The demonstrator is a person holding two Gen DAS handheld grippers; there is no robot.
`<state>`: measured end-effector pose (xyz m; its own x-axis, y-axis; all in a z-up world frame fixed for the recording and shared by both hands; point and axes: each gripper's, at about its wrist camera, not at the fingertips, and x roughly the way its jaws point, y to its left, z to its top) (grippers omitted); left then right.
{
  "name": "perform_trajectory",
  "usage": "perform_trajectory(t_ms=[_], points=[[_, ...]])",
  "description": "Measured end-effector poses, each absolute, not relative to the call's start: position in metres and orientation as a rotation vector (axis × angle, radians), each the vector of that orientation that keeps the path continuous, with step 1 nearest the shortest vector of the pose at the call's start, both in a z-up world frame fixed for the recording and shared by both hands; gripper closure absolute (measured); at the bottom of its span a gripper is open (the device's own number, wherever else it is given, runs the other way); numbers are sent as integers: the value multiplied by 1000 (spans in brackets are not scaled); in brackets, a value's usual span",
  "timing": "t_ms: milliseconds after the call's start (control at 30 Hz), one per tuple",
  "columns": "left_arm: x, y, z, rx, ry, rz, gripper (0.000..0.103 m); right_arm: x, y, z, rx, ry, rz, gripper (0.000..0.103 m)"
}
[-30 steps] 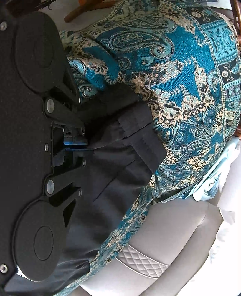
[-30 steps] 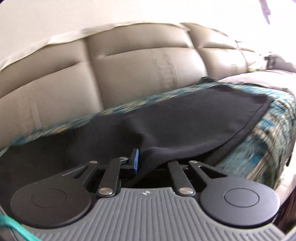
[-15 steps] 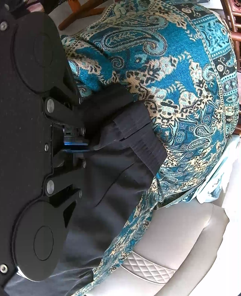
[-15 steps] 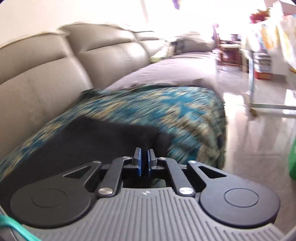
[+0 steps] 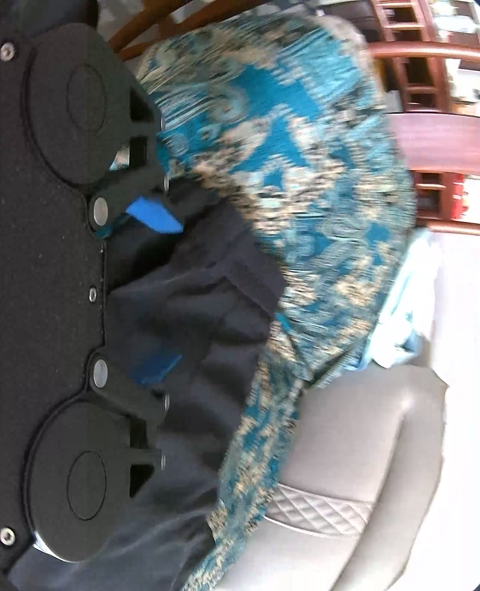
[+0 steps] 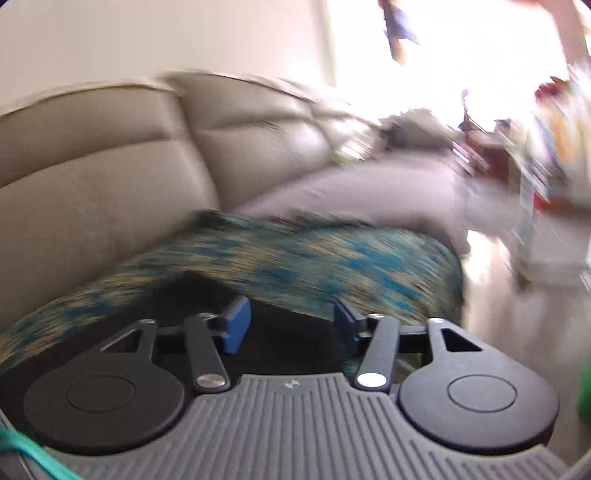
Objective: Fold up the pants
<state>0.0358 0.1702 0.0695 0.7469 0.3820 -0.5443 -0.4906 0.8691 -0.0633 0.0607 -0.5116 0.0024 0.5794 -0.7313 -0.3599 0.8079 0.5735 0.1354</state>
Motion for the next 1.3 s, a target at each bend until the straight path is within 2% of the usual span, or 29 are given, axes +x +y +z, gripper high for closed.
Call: perform_trajectory(t_ms=[100,167,200,233,267,300,400,567,700,867,1100,1300], points=[[26,155,91,-169,461,418,20,82,-470,20,219,271,-647,16],[29,144,102,-130,429,355,23,97,-441,28,207,288,-429,8],[33,136,106,-107,415,311,32,105,-425,31,210,305,-318,3],[39,128,109,-88,412,271,48,114,-409,33,221,324,-211,0],[45,119,111,-76,417,235,53,124,-395,35,232,346,-124,0],[53,111,111,-67,427,191,64,134,-381,35,239,371,-46,0],[80,85,108,-56,465,59,73,159,-330,33,217,444,123,0],[122,32,88,5,514,-43,74,179,-269,24,21,454,214,0],[155,10,64,-14,581,-42,74,186,-239,19,-67,481,259,7],[177,6,40,-12,624,12,74,196,-232,10,-63,531,217,9],[179,7,35,22,619,20,71,204,-240,-3,-49,560,143,8],[176,11,33,24,605,30,60,208,-269,-3,-34,593,104,4]])
